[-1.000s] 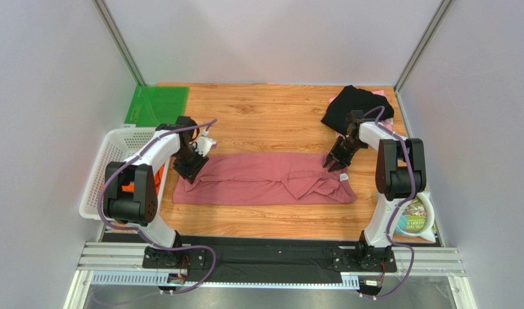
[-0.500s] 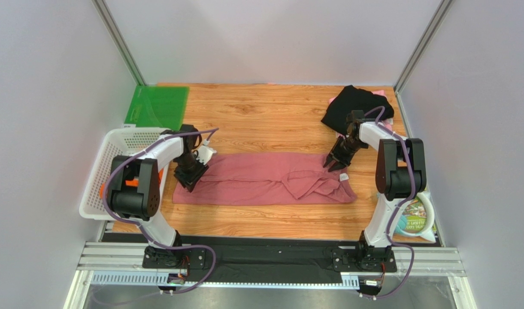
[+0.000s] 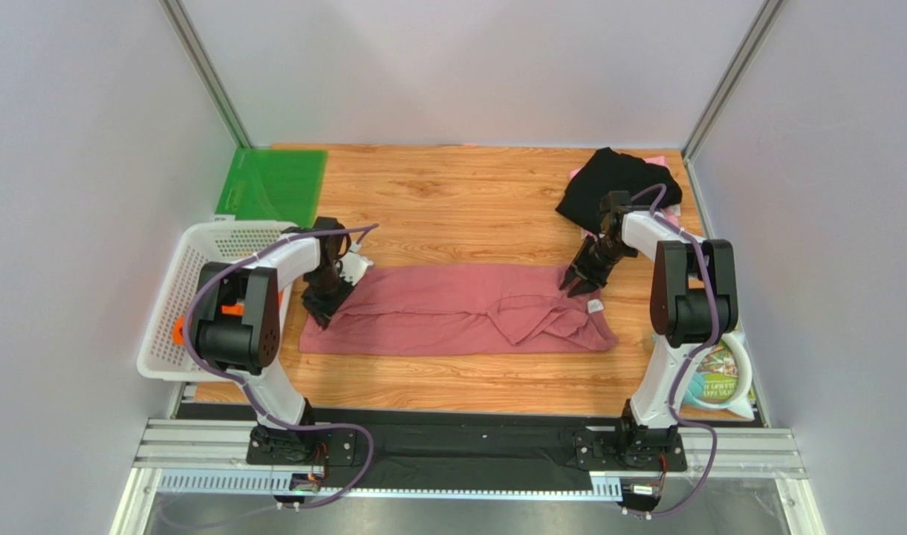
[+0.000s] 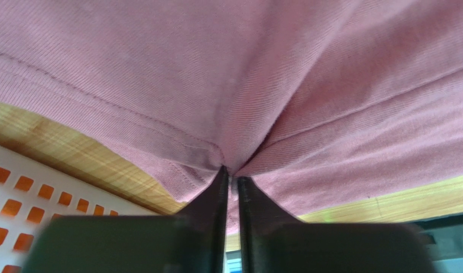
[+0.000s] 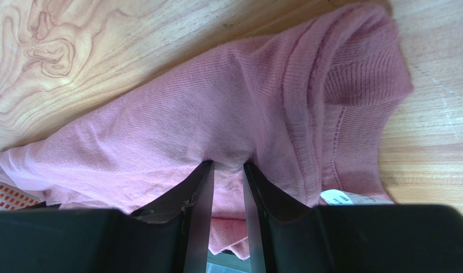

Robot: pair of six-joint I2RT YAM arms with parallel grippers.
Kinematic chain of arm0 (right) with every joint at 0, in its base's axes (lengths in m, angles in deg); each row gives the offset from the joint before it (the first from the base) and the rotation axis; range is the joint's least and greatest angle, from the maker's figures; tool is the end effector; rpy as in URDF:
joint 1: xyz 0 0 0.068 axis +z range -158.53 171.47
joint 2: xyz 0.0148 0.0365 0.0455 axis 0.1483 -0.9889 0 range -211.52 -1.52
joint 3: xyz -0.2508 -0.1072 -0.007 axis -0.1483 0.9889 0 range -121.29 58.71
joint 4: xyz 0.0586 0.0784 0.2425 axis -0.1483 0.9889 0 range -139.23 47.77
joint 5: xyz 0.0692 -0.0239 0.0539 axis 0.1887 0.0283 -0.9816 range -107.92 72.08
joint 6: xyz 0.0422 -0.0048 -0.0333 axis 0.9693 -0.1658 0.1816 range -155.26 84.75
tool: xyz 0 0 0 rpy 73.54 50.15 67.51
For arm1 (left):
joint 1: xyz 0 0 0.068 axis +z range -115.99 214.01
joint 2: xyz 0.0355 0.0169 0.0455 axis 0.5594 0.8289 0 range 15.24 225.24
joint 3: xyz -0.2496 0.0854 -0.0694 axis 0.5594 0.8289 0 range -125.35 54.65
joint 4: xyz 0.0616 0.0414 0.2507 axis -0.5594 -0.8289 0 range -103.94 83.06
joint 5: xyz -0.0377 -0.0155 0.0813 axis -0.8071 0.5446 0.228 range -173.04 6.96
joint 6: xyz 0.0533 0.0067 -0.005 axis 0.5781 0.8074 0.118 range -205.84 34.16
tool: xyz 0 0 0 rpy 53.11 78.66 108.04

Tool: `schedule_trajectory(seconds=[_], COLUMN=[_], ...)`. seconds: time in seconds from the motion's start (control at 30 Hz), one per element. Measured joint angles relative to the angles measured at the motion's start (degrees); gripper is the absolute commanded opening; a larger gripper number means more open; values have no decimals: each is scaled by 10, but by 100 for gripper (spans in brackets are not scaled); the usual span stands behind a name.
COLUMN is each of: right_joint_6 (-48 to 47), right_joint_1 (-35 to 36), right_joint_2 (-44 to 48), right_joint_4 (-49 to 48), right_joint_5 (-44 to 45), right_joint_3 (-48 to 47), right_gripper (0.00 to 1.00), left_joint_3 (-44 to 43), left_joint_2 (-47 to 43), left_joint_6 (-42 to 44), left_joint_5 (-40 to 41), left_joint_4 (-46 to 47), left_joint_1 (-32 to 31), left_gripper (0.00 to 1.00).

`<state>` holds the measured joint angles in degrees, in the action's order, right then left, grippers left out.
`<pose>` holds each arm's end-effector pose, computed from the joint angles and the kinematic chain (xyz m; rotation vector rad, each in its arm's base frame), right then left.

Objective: Fold and stack the t-shirts
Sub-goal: Fold the other side of the tshirt into a rectangle

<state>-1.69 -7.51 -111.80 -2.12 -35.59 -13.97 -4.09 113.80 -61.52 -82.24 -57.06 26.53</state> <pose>0.3520 0.0171 0.1517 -0.8464 -2.9792 -0.5020 0.2836 -0.0369 0.1541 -0.8605 -3.0202 -0.0217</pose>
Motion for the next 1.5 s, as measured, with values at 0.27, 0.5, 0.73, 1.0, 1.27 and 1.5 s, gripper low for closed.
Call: schedule_trajectory(seconds=[0.27, 0.5, 0.73, 1.0, 1.27, 1.5], right_joint_6=[0, 0, 0, 0, 0, 0], right_joint_1=[-1, -1, -7, -20, -19, -19], right_joint_2=[0, 0, 0, 0, 0, 7], right_joint_4=[-3, -4, -5, -6, -5, 0], right_joint_5=[-3, -3, -5, -2, 2, 8], right_joint_3=[1, 2, 2, 2, 2, 2], right_gripper=[30, 30, 30, 30, 30, 30], left_joint_3=[0, 6, 7, -27, -148, -159], left_joint_2=[-2, -18, -26, -26, -53, -47], left_joint_6=[6, 37, 59, 55, 28, 10], left_joint_5=[23, 60, 83, 70, -27, -67], left_joint_4=[1, 2, 3, -41, -116, -130], left_joint_1=[-1, 2, 11, 3, -26, -43], left_gripper=[0, 0, 6, 30, 43, 49])
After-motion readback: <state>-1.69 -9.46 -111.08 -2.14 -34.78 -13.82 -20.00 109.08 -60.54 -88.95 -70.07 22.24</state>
